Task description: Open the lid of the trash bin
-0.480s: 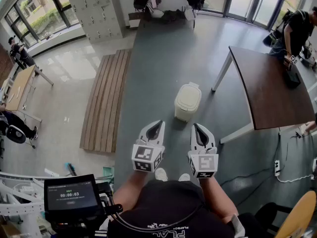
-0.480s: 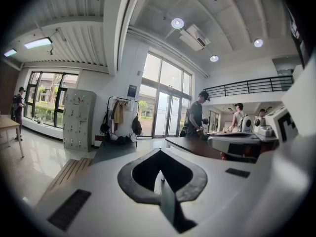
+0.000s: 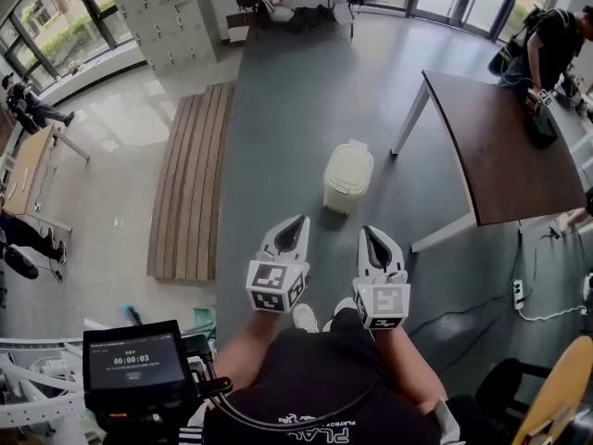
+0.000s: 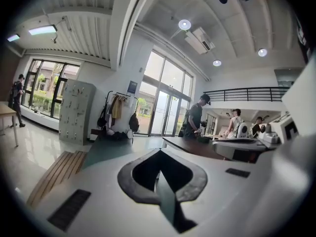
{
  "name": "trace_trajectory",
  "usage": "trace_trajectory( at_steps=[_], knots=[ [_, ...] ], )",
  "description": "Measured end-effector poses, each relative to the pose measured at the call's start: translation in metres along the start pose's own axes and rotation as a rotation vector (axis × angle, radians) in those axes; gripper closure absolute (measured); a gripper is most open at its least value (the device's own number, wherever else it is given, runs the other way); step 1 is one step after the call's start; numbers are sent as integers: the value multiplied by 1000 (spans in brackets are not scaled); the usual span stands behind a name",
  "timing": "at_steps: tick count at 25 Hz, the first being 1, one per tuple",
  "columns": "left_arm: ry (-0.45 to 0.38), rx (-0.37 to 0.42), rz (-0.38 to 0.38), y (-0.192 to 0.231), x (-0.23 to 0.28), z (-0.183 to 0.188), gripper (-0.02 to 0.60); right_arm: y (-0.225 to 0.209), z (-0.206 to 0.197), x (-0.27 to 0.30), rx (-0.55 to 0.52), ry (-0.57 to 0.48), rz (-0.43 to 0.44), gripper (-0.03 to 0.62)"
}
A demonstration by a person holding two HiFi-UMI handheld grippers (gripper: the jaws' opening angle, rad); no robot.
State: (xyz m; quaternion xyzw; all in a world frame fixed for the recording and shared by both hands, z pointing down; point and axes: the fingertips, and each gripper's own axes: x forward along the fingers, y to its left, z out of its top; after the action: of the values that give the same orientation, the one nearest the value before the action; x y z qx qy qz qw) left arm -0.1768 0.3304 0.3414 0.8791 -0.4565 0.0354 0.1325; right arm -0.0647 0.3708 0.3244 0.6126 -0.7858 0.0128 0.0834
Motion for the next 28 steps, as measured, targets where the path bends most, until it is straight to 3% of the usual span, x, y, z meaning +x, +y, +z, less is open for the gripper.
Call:
trace_trajectory(
  at_steps=[7,17,26,28],
  knots=[
    [42,11,20,-4,17,-16,583,-17,-13,8,23,19,14,595],
    [68,54,87,1,59,-12,583,-47,-19,64,76,9,90,595],
    [81,75,107,-6,184,20,583,-141,-9,172,109,6,144,595],
    [75,87,106,-4,198,23,583,-146,-9,185,108,-2,153,595]
  ],
)
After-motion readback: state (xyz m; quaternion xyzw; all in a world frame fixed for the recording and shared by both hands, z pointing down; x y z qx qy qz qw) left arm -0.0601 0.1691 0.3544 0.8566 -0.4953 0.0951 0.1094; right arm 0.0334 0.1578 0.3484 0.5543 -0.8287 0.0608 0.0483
